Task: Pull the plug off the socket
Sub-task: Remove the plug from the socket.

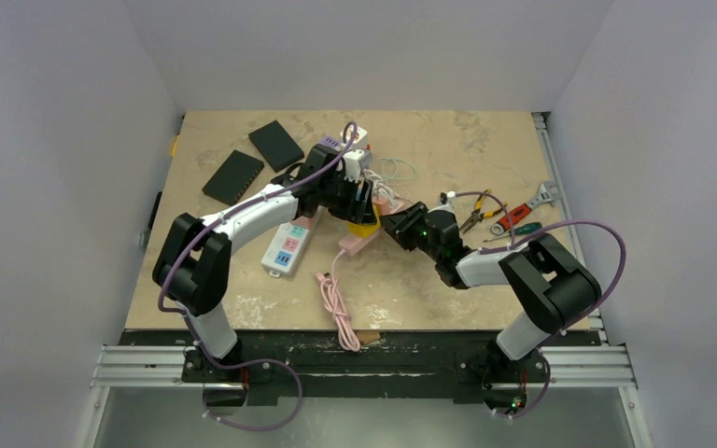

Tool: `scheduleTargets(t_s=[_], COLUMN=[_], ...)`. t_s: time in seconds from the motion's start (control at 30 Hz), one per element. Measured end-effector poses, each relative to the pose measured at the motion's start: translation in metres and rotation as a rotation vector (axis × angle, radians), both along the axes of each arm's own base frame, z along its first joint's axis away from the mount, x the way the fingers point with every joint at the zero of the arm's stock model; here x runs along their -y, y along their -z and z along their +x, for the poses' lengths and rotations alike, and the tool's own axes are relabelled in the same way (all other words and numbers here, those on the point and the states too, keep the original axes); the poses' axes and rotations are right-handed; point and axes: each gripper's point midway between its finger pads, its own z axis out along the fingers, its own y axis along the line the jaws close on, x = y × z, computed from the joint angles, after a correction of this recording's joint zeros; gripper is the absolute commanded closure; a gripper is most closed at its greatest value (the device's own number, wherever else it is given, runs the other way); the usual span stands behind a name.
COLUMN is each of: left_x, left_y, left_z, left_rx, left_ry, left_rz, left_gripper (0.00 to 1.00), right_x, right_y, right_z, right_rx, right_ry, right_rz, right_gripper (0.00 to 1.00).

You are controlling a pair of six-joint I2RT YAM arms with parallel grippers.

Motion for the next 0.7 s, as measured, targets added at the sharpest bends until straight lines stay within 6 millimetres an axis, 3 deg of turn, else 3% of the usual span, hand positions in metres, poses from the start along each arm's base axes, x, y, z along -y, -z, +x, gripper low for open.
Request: scheduleTargets(t_s=[0.3, 0.7], left_x=[-0.001, -0.006], left_y=[-0.011, -0.012], left_z=[-0.004, -0.008], left_rx=[-0.018, -0.050], left_ry=[0.010, 0.015], left_rz=[-0.027, -0.029], left_gripper=[1.00, 1.00], right_x=[0.005, 0.009], right_y=[-0.010, -0.005], right_z=[-0.008, -0.012], right_rx=[0.034, 0.050], right_ry=[0.003, 0.025], right_rz=[-0.041, -0.078], right_gripper=[1.00, 1.00])
